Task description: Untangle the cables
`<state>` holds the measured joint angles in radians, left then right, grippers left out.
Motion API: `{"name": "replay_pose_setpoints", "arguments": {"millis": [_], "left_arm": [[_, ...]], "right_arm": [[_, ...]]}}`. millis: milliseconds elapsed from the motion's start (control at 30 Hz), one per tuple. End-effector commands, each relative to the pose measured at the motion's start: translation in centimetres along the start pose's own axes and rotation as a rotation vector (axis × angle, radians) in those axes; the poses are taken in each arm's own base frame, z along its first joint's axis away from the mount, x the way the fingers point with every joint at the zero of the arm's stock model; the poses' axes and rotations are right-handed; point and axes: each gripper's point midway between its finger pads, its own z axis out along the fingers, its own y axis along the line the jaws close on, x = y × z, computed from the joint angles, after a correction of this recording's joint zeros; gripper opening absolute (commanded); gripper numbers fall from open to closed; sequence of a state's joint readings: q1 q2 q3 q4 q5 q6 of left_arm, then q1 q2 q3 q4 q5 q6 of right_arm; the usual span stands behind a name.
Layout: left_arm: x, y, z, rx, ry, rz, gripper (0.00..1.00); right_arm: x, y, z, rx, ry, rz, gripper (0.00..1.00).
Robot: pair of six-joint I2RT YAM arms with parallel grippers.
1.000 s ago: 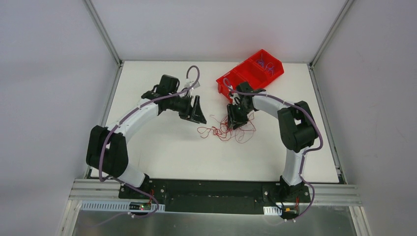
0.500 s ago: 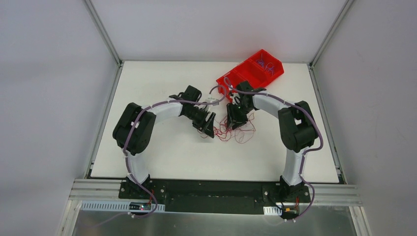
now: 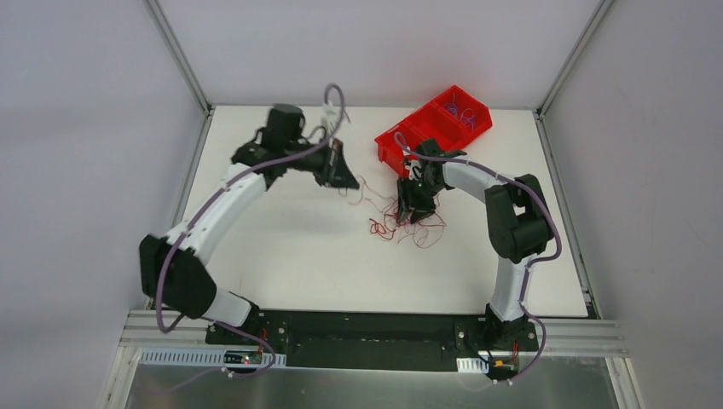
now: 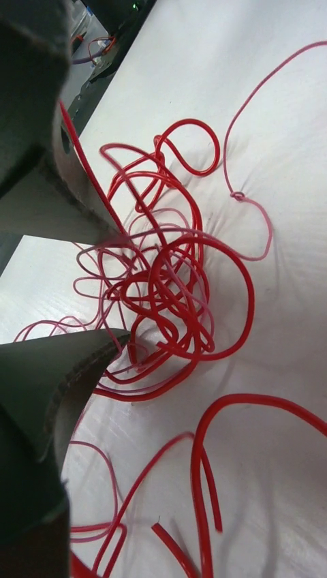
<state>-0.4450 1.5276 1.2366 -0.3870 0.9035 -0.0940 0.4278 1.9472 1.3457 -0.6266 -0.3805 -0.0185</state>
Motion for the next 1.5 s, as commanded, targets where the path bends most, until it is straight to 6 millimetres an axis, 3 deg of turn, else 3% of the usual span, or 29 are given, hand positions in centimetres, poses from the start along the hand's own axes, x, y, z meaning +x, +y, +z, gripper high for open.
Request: {"name": "replay_pose_setpoints", "arguments": {"millis": [0, 67, 267, 467, 567, 700, 833, 1100, 1167, 1233, 1300, 1367, 1467], "left_arm": [[-10.1, -12.1, -10.4, 0.157, -0.303, 0.187, 0.0], [-12.5, -15.1, -13.1, 0.175, -0.369, 0.245, 0.0], [-19.0, -20.4, -20.1, 0.133, -0.591, 0.375, 0.0], [-23.4, -24.6, -25.4, 0.14, -0.781, 0.442, 0.0], [-25.1, -26.2, -27.7, 0.141, -0.87, 0.48, 0.0], [-26.7, -27.8, -30.9, 0.11, -0.997, 0.532, 0.0], [-27.7, -28.5, -33.4, 0.053, -1.107, 0.555, 0.0], [-28.4, -25.9, -38.1, -0.215, -1.298, 0.498, 0.0], [-28.3, -24.3, -39.8, -0.347, -1.355, 0.456, 0.0], [-27.8, -22.2, -39.8, -0.433, -1.336, 0.408, 0.0], [-26.6, -19.5, -37.4, -0.433, -1.235, 0.348, 0.0], [-24.3, -15.3, -33.6, -0.4, -1.101, 0.22, 0.0], [-19.0, -8.0, -27.3, -0.378, -0.886, 0.001, 0.0]], "right_arm": [[0.3, -0.6, -0.4, 0.034, 0.016, 0.011, 0.53], [0.5, -0.6, -0.5, 0.037, 0.015, 0.013, 0.57], [0.8, 0.1, -1.4, -0.005, 0.004, -0.009, 0.64], [1.3, 0.2, -1.6, -0.022, 0.024, -0.026, 0.61], [1.4, -0.1, -1.2, -0.011, 0.034, -0.022, 0.45], [1.6, -1.2, -0.7, 0.039, 0.055, -0.018, 0.0], [2.4, -2.1, -0.5, 0.074, 0.091, -0.01, 0.0], [4.9, -4.8, -1.6, 0.145, 0.142, 0.023, 0.0], [5.9, -5.5, -1.9, 0.15, 0.164, 0.026, 0.0], [6.6, -5.5, -2.4, 0.128, 0.181, 0.013, 0.0], [6.9, -4.3, -3.2, 0.057, 0.169, -0.011, 0.0], [6.8, -2.4, -4.5, -0.025, 0.121, -0.057, 0.0], [6.3, 0.5, -6.9, -0.146, 0.057, -0.12, 0.0]]}}
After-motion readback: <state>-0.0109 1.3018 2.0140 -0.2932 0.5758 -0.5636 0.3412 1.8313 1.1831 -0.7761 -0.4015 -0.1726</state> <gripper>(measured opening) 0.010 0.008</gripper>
